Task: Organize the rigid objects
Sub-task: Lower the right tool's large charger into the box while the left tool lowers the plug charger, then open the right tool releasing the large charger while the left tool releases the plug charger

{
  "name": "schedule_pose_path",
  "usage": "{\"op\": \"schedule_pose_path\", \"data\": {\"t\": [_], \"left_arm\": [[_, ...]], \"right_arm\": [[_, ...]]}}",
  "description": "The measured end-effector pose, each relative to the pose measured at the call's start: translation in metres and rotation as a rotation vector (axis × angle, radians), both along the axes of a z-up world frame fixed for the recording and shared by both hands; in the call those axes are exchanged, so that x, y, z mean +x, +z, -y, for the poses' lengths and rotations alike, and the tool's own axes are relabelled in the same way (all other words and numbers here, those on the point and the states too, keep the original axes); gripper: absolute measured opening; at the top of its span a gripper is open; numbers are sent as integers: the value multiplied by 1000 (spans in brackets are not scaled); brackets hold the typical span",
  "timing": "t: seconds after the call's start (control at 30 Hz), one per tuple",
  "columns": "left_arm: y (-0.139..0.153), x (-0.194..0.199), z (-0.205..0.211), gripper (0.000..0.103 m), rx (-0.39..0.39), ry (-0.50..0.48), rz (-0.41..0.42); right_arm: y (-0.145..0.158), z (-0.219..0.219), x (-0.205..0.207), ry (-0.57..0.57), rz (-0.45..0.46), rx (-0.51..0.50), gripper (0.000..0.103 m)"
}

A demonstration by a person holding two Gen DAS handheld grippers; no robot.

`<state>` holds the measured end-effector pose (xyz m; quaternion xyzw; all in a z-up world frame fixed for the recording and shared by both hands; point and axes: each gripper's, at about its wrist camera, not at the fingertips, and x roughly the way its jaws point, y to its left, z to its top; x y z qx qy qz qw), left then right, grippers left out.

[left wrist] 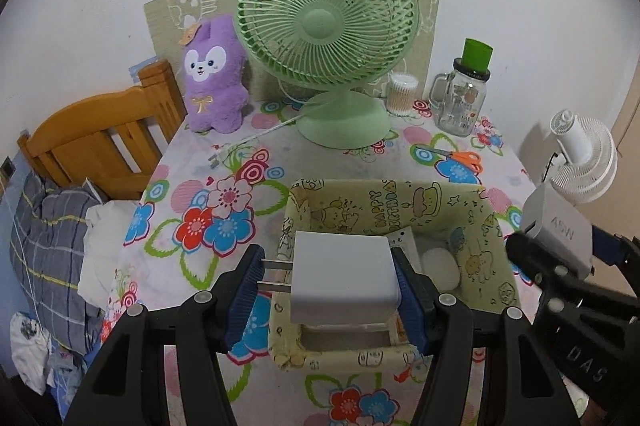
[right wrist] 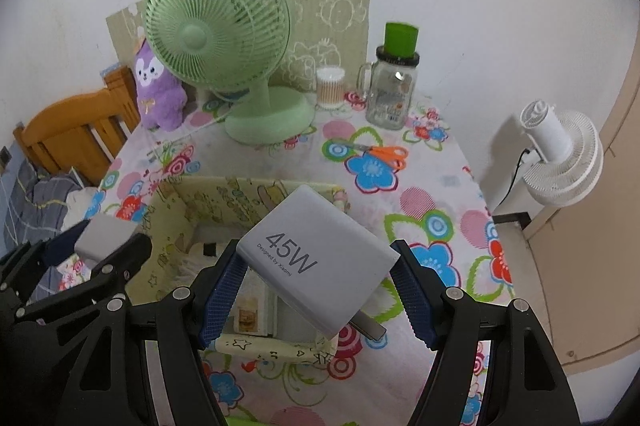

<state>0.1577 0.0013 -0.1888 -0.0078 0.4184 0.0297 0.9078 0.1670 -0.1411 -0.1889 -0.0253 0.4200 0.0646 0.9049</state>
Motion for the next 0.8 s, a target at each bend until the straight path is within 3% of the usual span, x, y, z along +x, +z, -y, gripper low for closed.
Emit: {"op": "schedule_pose_path", "data": {"t": [0.3,0.47,0.63,0.8], "left_arm": [[-20,21,1,64,-1,10,-26],[-25,22,6,64,48,-18,-19],[-29,25,2,64,38,-20,-40],[-31,30,-1,64,17,-16,-49]], "right_arm": [[-35,-2,6,-12,-90,-28,75],[-43,-3,8,3,-117,-12,75],[-41,-13,5,37,-88,-67,78],[-39,-11,10,23,-89,-61,81]]}}
